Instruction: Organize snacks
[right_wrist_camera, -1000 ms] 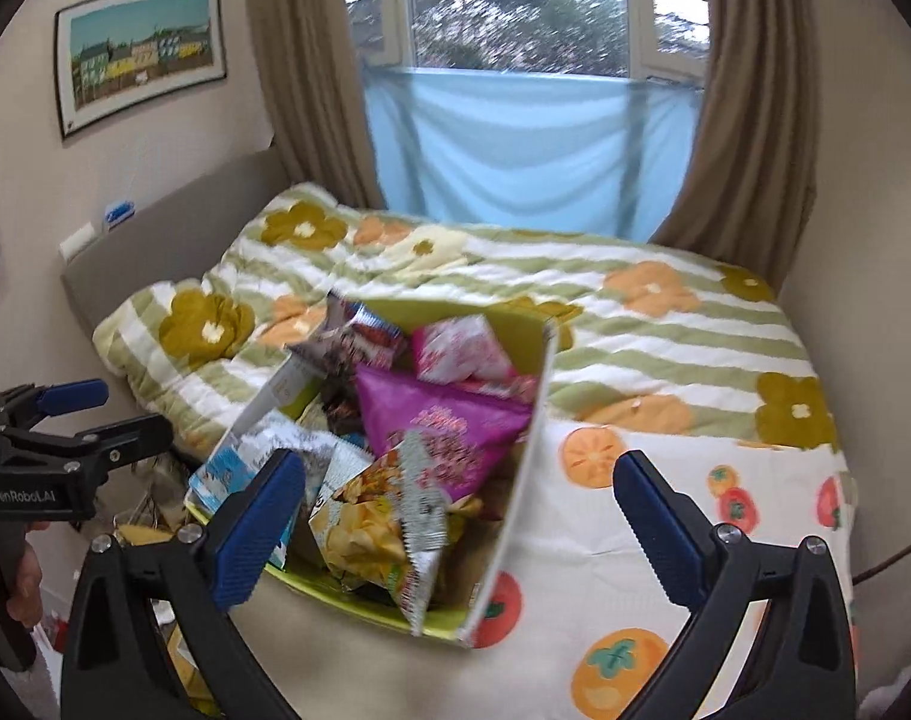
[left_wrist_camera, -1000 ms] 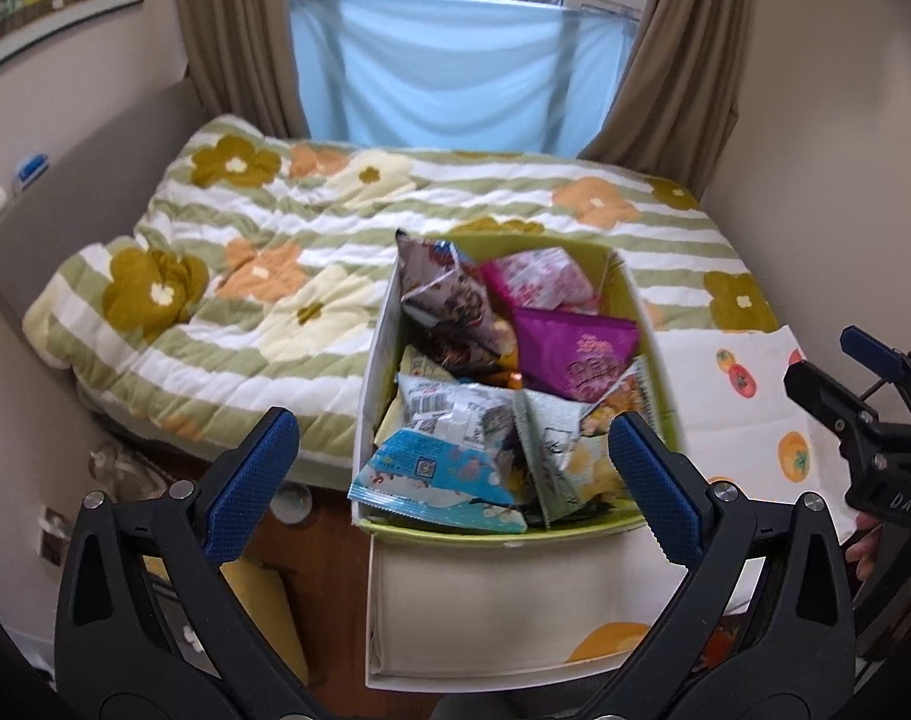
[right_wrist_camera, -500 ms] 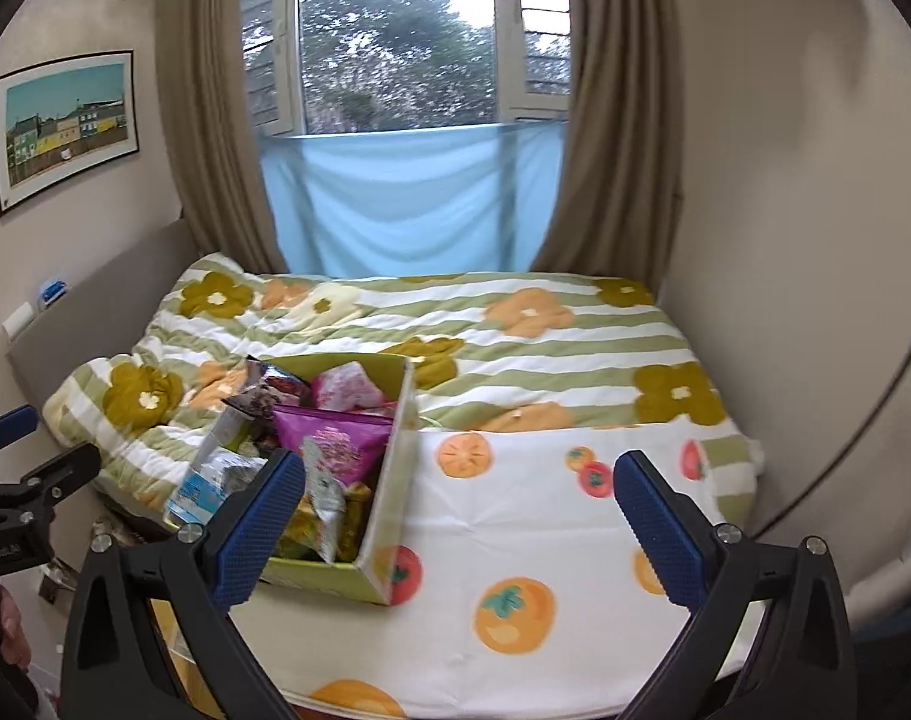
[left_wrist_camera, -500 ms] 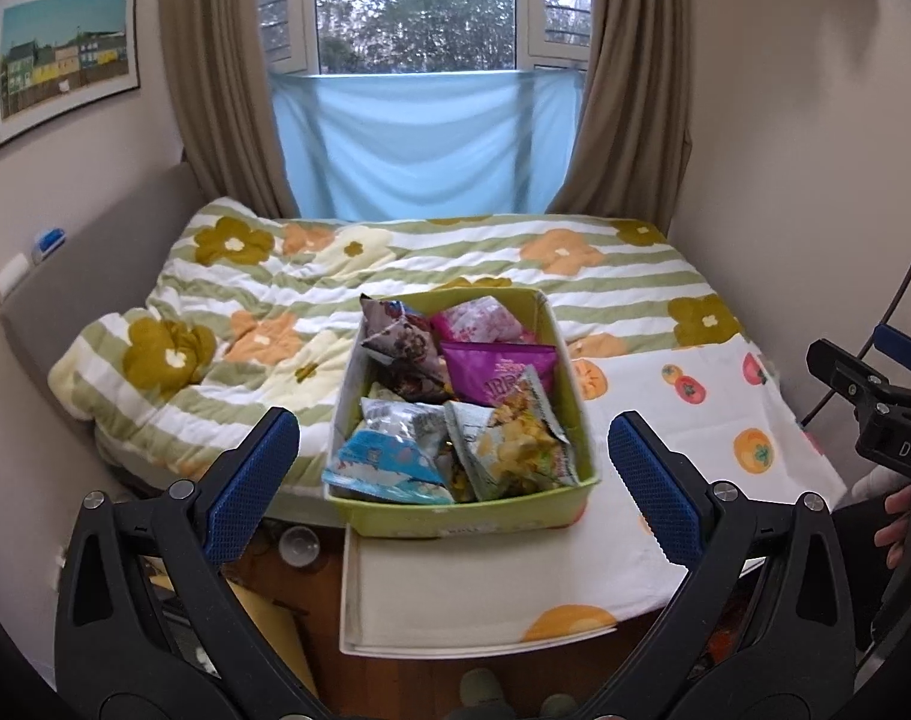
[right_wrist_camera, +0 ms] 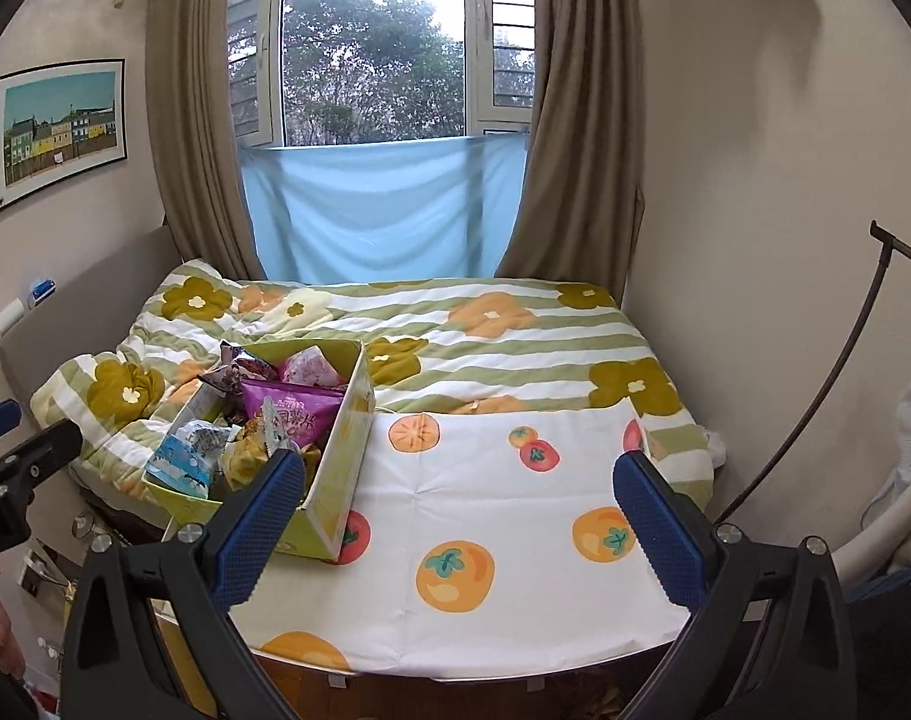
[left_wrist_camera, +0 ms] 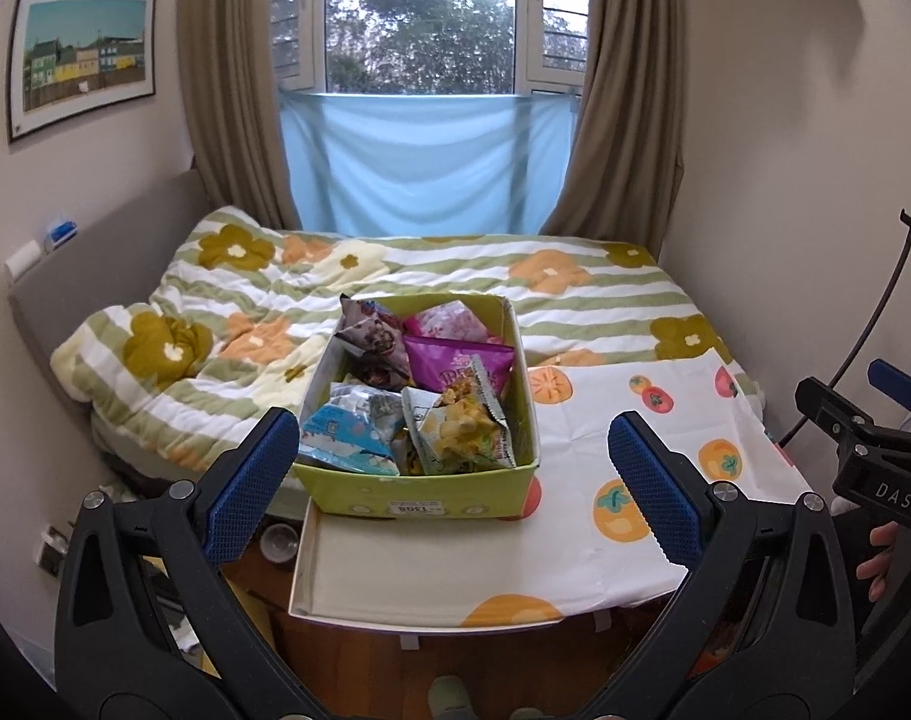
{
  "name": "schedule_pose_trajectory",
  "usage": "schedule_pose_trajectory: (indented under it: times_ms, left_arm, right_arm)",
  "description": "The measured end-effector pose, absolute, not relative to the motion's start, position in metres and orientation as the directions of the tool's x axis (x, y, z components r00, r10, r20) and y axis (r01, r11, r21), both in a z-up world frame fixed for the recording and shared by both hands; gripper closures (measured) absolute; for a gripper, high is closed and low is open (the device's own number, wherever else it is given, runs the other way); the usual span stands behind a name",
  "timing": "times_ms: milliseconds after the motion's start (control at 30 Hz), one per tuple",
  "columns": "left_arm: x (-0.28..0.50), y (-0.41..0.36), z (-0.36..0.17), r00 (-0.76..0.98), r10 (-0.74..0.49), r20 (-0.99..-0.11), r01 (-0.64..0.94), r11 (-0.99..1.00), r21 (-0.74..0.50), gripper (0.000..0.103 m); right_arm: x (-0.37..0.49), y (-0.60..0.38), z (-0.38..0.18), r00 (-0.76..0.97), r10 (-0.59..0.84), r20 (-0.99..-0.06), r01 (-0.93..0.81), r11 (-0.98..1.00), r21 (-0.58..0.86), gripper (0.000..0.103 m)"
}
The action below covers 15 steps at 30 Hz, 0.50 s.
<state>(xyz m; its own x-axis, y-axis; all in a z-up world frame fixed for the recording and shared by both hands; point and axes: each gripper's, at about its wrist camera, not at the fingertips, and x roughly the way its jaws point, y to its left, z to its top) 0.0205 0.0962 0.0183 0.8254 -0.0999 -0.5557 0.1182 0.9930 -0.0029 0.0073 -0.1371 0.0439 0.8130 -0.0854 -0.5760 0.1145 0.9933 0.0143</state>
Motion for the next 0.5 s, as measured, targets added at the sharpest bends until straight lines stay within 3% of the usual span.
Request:
schedule_pose_trajectory:
  times_ms: [500]
  left_arm:
    - [0.0202,0.0885,0.0234,0.841,-0.112,-0.529,0.134,0.991,0.003,0.001]
  right_arm:
    - [0.0018,-0.1431,0.0406,0.816,-0.093,-0.571,0.126,0.992,0.018,0.001]
